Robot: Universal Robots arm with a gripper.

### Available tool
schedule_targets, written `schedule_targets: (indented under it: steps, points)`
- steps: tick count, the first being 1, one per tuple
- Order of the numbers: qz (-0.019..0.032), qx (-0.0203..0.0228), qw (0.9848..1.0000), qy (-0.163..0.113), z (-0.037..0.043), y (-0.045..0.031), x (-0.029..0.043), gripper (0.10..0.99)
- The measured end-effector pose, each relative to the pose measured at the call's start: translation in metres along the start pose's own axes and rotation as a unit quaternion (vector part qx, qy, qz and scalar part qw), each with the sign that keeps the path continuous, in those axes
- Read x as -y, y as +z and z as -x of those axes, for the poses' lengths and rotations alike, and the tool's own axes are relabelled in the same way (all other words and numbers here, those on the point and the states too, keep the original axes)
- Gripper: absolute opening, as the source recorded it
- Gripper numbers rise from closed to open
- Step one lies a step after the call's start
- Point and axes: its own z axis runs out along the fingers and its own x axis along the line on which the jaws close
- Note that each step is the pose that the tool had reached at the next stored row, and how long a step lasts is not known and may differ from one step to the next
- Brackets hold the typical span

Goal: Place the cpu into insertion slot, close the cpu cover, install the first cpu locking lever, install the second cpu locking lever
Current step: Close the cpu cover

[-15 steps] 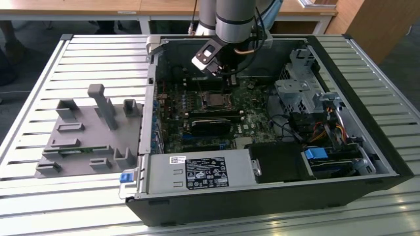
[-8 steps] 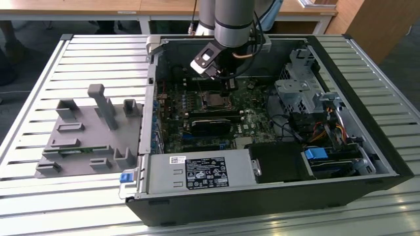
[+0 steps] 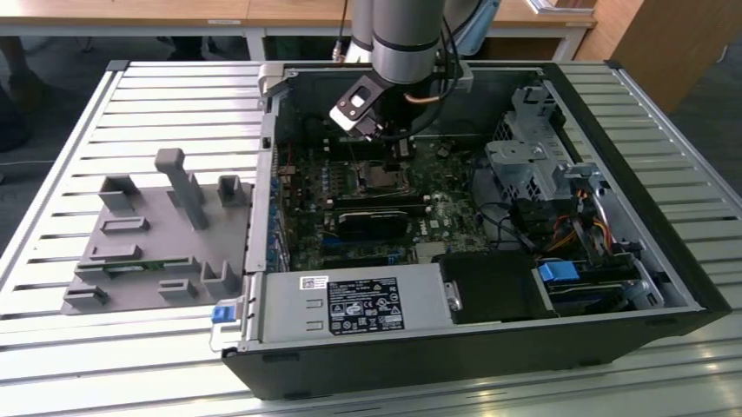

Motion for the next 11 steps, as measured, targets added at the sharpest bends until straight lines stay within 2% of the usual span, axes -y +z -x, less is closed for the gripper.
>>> schedule_targets:
  steps: [4, 11]
  points:
    - [0.0, -0.0002, 1.0, 0.0, 0.0005, 0.0002, 0.0005, 0.106]
    - [0.0, -0.0001, 1.0, 0.0, 0.0005, 0.0005, 0.0058, 0.106]
